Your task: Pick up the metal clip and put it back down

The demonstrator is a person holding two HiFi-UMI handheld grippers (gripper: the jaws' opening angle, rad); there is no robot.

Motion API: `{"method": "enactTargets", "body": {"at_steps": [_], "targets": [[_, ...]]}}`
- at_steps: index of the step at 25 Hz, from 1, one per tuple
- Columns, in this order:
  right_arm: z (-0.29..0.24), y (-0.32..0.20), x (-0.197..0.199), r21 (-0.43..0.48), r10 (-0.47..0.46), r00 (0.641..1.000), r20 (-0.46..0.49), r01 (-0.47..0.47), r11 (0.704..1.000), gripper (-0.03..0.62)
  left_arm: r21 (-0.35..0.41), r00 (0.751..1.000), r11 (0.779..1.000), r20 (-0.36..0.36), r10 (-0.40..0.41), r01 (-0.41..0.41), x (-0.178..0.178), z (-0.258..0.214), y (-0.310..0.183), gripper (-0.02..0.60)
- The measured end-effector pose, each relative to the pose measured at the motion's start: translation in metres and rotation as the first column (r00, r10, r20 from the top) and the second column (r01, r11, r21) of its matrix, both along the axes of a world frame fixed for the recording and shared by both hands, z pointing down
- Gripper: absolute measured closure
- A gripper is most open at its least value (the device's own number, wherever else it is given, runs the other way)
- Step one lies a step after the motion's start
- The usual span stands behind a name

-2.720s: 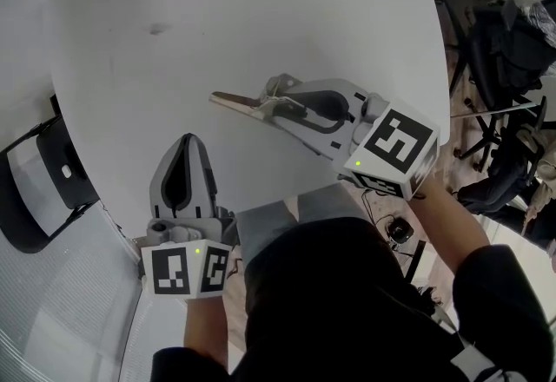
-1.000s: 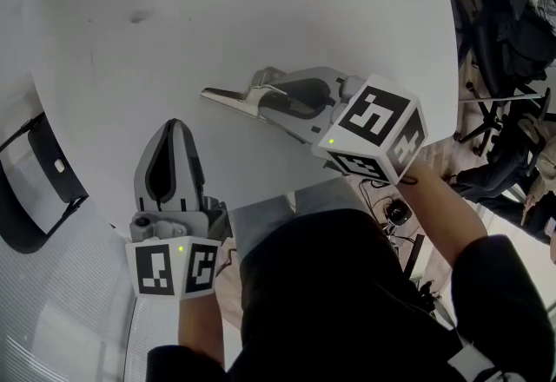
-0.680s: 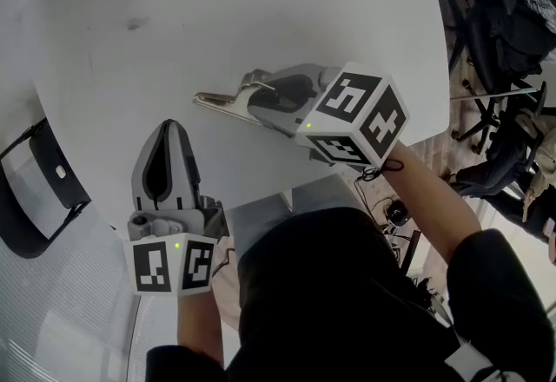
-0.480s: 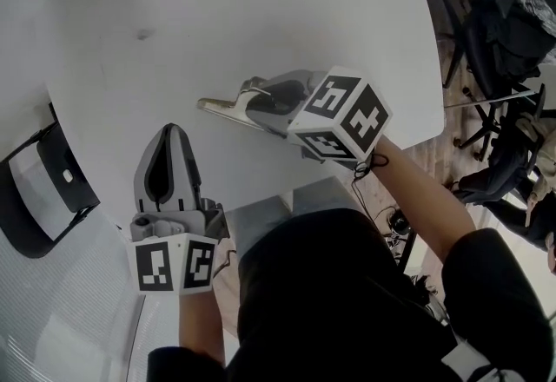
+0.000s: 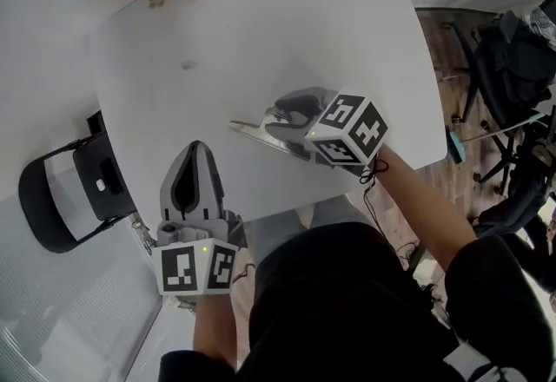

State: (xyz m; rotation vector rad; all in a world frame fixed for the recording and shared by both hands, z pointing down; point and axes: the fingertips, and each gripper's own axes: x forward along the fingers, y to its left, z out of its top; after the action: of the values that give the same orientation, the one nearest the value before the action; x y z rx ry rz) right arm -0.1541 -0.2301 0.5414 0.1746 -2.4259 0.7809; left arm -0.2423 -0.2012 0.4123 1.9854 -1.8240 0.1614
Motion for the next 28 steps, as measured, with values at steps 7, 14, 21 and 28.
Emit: {"method": "enactTargets", "body": {"at_steps": [7,14,21,28], "targets": [[-0.079,-0.035,0.027,0.224,0.115,0.986,0.125,-0.141,0.964,0.399,0.100,0.999,0.995,0.042,-0.019,0.015,0.003,-0.050,-0.002,0.568],[-0.227,-0.051,0.094,0.415,0.221,0.901,0.373,-0.375,0.829,0.534,0.193,0.998,0.981,0.056,0.007,-0.018,0.035,-0.105,0.006,0.568],[-0.316,-0.022,0.160,0.560,0.215,0.858,0.467,-0.475,0.679,0.577,0.276,0.997,0.959,0.069,0.039,-0.057,0.079,-0.144,0.023,0.568],[-0.303,-0.007,0.196,0.563,0.276,0.845,0.457,-0.516,0.645,0.579,0.238,0.997,0.969,0.058,0.052,-0.064,0.103,-0.130,0.036,0.568]]}}
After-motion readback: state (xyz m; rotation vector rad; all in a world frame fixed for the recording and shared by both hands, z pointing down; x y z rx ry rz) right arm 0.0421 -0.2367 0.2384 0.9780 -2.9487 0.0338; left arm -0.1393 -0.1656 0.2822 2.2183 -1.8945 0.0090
